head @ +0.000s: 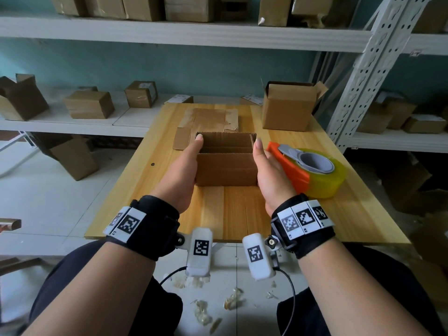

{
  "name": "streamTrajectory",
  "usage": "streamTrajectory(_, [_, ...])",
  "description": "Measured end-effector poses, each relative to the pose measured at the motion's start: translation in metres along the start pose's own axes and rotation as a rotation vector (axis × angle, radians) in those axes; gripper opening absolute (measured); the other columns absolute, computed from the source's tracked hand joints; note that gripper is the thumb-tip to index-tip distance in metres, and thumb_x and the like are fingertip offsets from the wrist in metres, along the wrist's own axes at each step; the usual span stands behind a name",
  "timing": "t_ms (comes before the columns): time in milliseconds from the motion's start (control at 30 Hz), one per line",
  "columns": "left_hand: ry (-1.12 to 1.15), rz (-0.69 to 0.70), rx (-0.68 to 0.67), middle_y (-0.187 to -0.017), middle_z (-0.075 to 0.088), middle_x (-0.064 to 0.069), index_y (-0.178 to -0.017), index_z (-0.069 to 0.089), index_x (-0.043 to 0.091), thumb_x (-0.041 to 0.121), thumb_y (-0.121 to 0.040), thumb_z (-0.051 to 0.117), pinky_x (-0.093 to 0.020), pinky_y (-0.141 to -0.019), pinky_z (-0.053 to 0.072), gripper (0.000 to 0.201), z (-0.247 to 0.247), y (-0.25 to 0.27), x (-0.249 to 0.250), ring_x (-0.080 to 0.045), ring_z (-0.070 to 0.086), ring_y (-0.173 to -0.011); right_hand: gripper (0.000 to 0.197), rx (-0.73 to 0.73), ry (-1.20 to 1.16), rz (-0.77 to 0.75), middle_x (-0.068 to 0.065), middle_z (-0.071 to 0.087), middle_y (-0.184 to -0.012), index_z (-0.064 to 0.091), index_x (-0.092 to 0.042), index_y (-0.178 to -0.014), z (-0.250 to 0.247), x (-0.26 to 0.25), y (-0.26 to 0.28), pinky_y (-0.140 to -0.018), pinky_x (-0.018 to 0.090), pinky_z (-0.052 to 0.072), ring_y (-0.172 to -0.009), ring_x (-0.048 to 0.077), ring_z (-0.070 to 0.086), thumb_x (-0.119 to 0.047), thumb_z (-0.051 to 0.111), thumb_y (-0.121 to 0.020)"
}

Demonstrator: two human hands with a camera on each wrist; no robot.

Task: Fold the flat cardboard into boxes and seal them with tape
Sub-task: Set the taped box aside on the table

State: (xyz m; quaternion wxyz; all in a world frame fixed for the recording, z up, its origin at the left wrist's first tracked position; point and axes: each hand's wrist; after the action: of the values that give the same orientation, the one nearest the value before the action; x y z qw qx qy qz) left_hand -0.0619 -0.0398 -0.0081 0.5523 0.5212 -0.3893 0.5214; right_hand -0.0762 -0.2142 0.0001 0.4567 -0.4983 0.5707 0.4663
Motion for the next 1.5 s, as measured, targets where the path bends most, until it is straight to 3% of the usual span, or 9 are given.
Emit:
streamTrajectory(267, [0.051, 0.181, 0.062, -0.144, 0.064, 0.007, -0.145, 0.06, 0.029, 0.087, -0.073, 0.062, -0.049, -0.122, 0.038, 0.092, -0.004, -0.009, 0.0, -0.015, 0.057, -0.136, 0.066, 0.001, 0.006, -0.084, -0.008, 0.04, -0.165, 0.034, -0.034, -0.161, 0.002, -0.013, 0.001, -0.105, 0.03, 0.032, -0.151, 0.016, 0.037, -0.068, 0.032, -0.104])
streamTrajectory(567, [0.091, 0.435, -0.024, -0.13, 0.071, -0.014, -0.126, 0.072, 0.014, 0.054, -0.105, 0.048, -0.049, -0.117, 0.043, 0.05, 0.019, -0.012, 0.038, -0.033, 0.061, -0.126, 0.077, 0.021, -0.079, -0.164, -0.008, 0.039, -0.165, 0.036, -0.038, -0.159, -0.024, -0.057, -0.013, -0.113, 0.037, 0.03, -0.152, 0.018, 0.036, -0.08, 0.033, -0.095])
streamTrajectory(667, [0.075, 0.446, -0.057, -0.112, 0.074, 0.002, -0.106, 0.075, 0.026, 0.046, -0.108, 0.047, -0.037, -0.102, 0.045, 0.035, 0.041, -0.019, 0.058, -0.017, 0.063, -0.107, 0.099, 0.073, -0.126, -0.19, -0.009, 0.049, -0.159, 0.043, -0.043, -0.153, -0.041, -0.068, -0.029, -0.122, 0.051, 0.033, -0.146, 0.02, 0.045, -0.101, 0.04, -0.072])
streamTrajectory(800, [-0.032, 0.417, -0.124, -0.124, 0.074, 0.002, -0.117, 0.075, 0.026, 0.056, -0.107, 0.046, -0.038, -0.109, 0.044, 0.043, 0.069, -0.043, 0.075, -0.015, 0.063, -0.12, 0.099, 0.183, -0.167, -0.201, -0.007, 0.054, -0.155, 0.05, -0.04, -0.15, -0.07, -0.086, -0.055, -0.122, 0.055, 0.034, -0.145, 0.019, 0.047, -0.099, 0.04, -0.072])
streamTrajectory(967, [-0.017, 0.287, -0.219, -0.092, 0.066, 0.0, -0.099, 0.072, 0.02, 0.062, -0.101, 0.059, -0.041, -0.112, 0.047, 0.044, 0.097, -0.085, 0.077, -0.016, 0.063, -0.092, 0.102, 0.215, -0.179, -0.108, 0.0, 0.044, -0.163, 0.044, -0.025, -0.157, -0.106, -0.09, -0.089, -0.125, 0.054, 0.028, -0.151, 0.023, 0.038, -0.092, 0.046, -0.08])
streamTrajectory(1100, [-0.065, 0.157, -0.335, -0.107, 0.076, -0.004, -0.114, 0.075, 0.024, 0.057, -0.107, 0.051, -0.038, -0.111, 0.049, 0.042, 0.116, -0.101, 0.073, -0.02, 0.07, -0.108, 0.138, 0.176, -0.211, -0.047, -0.002, 0.052, -0.157, 0.049, -0.029, -0.154, -0.135, -0.07, -0.139, -0.124, 0.054, 0.029, -0.146, 0.021, 0.046, -0.105, 0.063, -0.039])
streamTrajectory(1200, [-0.095, 0.042, -0.4, -0.132, 0.07, -0.012, -0.123, 0.069, 0.025, 0.064, -0.104, 0.051, -0.04, -0.115, 0.046, 0.046, 0.122, -0.115, 0.07, -0.025, 0.067, -0.123, 0.115, 0.153, -0.231, 0.048, 0.004, 0.051, -0.159, 0.045, -0.024, -0.157, -0.149, -0.056, -0.158, -0.125, 0.054, 0.03, -0.149, 0.026, 0.044, -0.084, 0.071, -0.063])
streamTrajectory(1333, [-0.129, -0.015, -0.436, -0.139, 0.068, -0.015, -0.128, 0.071, 0.022, 0.066, -0.103, 0.05, -0.039, -0.116, 0.044, 0.055, 0.124, -0.133, 0.062, -0.027, 0.064, -0.131, 0.088, 0.151, -0.172, 0.149, 0.005, 0.037, -0.167, 0.035, -0.023, -0.162, -0.155, -0.041, -0.164, -0.127, 0.05, 0.023, -0.156, 0.03, 0.03, -0.065, 0.065, -0.09])
streamTrajectory(1500, [-0.167, -0.125, -0.488, -0.165, 0.042, -0.015, -0.161, 0.041, 0.016, 0.07, -0.1, 0.05, -0.047, -0.131, 0.022, 0.082, 0.126, -0.146, 0.048, -0.028, 0.038, -0.154, 0.081, 0.068, -0.271, 0.276, 0.011, 0.057, -0.151, 0.049, -0.021, -0.153, -0.156, -0.027, -0.168, -0.115, 0.056, 0.04, -0.144, 0.036, 0.046, -0.064, 0.067, -0.087])
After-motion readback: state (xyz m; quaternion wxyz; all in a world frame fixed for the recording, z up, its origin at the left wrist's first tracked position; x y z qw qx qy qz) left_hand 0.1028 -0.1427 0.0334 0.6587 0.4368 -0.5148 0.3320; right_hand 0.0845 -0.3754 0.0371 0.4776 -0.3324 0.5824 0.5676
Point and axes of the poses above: each hand's wrist, its own y-axis away from the middle knuckle, its own z-axis out of the palm, x = y × z
